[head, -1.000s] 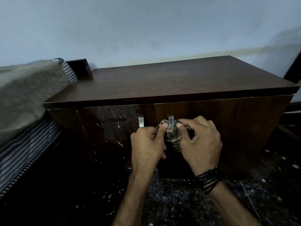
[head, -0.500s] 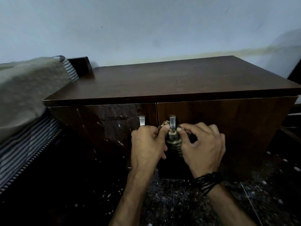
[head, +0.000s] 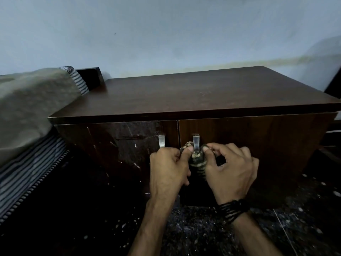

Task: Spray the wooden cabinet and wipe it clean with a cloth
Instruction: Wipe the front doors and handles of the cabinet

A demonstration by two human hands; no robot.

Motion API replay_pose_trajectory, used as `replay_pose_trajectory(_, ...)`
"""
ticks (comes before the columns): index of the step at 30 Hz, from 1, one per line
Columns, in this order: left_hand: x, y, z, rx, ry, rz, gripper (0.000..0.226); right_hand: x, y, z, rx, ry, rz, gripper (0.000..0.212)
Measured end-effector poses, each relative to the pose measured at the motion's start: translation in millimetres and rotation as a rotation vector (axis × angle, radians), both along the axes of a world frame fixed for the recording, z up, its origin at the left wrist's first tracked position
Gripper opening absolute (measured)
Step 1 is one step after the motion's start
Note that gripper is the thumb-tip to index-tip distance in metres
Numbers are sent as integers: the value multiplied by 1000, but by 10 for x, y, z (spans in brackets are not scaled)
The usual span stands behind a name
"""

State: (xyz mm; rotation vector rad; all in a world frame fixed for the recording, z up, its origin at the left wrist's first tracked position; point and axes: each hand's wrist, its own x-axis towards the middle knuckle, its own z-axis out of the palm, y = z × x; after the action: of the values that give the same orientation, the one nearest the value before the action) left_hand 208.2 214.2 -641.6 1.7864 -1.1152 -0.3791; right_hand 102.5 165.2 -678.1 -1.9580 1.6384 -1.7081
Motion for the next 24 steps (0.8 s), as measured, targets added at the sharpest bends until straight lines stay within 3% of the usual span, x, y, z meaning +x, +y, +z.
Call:
replay_pose_trajectory(4, -14, 18, 57, -84, 86, 28, 54, 30, -38, 211, -84, -21, -16, 6)
replay_pose_trajectory(20, 34, -3, -130, 119, 65, -5, 51, -2, 0, -263, 106, 3, -13, 9)
replay_pose_trajectory(24, -30, -12, -415, 191, 200, -10, 49, -7, 25, -550, 173, -97, 36, 9)
